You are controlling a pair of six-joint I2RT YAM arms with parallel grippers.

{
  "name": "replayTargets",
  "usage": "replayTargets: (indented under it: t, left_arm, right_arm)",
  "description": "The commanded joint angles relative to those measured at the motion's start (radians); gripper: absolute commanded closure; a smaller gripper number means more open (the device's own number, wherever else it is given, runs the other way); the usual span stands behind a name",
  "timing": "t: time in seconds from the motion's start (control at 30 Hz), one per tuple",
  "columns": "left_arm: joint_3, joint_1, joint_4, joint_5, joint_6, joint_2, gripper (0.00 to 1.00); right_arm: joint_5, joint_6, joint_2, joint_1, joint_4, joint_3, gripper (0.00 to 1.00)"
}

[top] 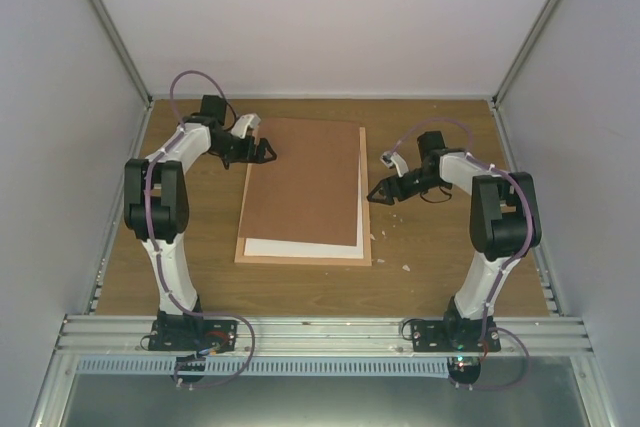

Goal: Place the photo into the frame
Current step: Adjust the photo frame item on the photo frame.

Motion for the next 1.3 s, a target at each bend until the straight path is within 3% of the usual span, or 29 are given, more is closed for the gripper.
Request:
replayTargets:
  t: [0.0, 0.57, 1.27]
  left_arm:
    - [-0.020, -0.007, 0.004, -0.020, -0.003, 0.017, 0.01]
    - [-0.035, -0.020, 0.003, -0.078, 0.013, 0.061, 0.01]
    - [-0.147, -0.046, -0.026, -0.019, 0.068, -0.010, 0.01]
  right_arm:
    - [-0.018, -0.009, -0.018, -0.004, 0.026, -0.022, 0.28]
    - [-0.006, -0.022, -0.009, 0.009, 0.043, -0.041, 0.29]
    - [-0.041, -0.035, 0.037, 0.021, 0.024, -0.033, 0.30]
